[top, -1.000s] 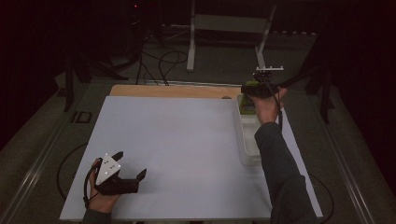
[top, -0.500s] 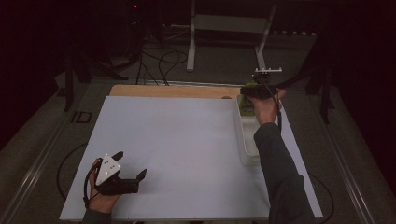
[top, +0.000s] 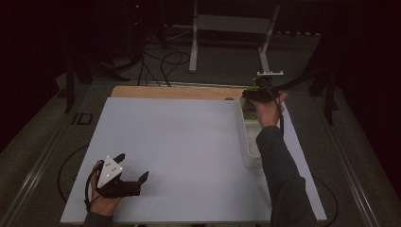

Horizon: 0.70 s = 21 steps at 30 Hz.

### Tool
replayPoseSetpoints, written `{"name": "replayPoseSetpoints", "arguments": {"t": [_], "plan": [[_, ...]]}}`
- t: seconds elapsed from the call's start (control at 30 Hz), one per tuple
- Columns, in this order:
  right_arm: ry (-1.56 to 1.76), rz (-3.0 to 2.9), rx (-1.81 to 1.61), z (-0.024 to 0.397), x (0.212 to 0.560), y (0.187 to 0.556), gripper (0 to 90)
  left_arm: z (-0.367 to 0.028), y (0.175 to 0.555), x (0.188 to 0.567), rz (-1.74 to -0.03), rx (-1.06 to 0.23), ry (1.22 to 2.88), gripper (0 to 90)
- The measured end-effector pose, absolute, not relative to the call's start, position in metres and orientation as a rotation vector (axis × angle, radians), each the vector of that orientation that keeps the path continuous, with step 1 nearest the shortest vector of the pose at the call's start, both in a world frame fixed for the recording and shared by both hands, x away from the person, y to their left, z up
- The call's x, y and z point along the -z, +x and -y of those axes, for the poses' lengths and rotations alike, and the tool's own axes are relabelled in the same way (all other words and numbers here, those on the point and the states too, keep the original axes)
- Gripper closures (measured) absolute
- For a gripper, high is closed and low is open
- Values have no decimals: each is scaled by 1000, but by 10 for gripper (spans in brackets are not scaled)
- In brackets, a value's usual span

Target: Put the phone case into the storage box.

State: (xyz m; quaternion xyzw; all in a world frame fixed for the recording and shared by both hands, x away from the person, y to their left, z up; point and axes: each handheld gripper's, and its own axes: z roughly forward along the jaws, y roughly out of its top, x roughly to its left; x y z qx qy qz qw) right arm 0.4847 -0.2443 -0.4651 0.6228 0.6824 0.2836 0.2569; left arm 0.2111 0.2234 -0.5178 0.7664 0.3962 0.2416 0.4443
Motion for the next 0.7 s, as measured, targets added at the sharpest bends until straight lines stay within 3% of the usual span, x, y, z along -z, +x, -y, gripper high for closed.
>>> {"name": "replayPoseSetpoints", "arguments": {"t": [0.7], "plan": [[1686,-1859,-770,242,474,485,151,-224,210,517,-983,-601,1900,0]]}}
